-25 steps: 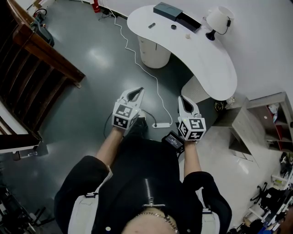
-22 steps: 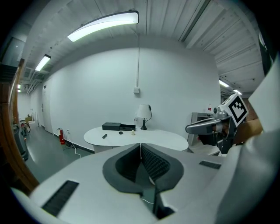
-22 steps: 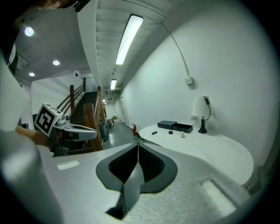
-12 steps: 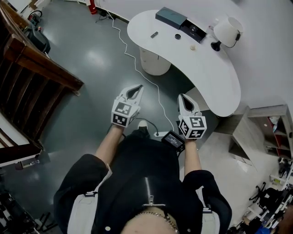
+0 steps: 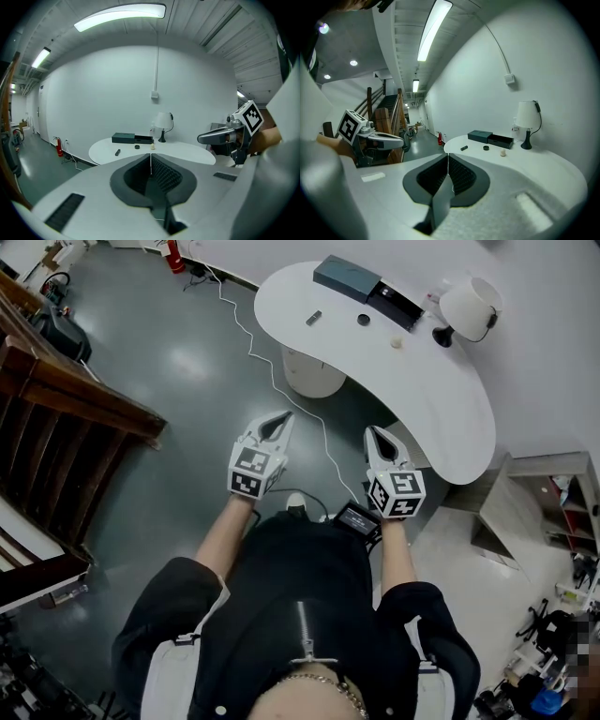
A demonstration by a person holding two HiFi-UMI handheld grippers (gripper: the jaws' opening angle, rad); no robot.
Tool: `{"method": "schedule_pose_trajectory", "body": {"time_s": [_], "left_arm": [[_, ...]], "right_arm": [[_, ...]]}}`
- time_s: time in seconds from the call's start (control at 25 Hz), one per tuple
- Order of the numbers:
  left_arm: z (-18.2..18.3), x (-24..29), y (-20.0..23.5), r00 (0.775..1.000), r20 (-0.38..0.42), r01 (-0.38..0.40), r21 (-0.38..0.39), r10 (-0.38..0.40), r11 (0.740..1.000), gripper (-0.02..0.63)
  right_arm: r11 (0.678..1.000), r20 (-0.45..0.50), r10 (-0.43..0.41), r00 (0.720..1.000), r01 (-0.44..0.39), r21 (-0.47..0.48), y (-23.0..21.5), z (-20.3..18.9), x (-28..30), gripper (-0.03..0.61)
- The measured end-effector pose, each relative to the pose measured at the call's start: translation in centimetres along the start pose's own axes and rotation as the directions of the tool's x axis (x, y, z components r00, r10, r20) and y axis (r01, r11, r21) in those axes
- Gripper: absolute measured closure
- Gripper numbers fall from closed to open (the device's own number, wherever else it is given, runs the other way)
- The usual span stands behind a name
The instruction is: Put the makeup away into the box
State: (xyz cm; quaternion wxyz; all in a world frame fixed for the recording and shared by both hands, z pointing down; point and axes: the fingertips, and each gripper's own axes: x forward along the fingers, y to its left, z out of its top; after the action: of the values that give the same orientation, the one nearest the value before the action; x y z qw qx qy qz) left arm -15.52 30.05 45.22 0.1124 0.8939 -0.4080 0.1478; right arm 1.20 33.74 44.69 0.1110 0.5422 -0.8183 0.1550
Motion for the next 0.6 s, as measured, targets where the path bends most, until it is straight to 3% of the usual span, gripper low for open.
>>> {"method": "schedule_pose_trajectory", "body": {"time_s": [0.6], "left_arm": [[0.7, 4.9, 1.3, 0.999, -0.005, 0.039, -0.002, -0.039, 0.999, 0.600]], "right_arm": [[1.000, -0.002, -0.021, 1.000, 0.021, -0.003, -3.0, 1.1, 3.3, 0.572]]}}
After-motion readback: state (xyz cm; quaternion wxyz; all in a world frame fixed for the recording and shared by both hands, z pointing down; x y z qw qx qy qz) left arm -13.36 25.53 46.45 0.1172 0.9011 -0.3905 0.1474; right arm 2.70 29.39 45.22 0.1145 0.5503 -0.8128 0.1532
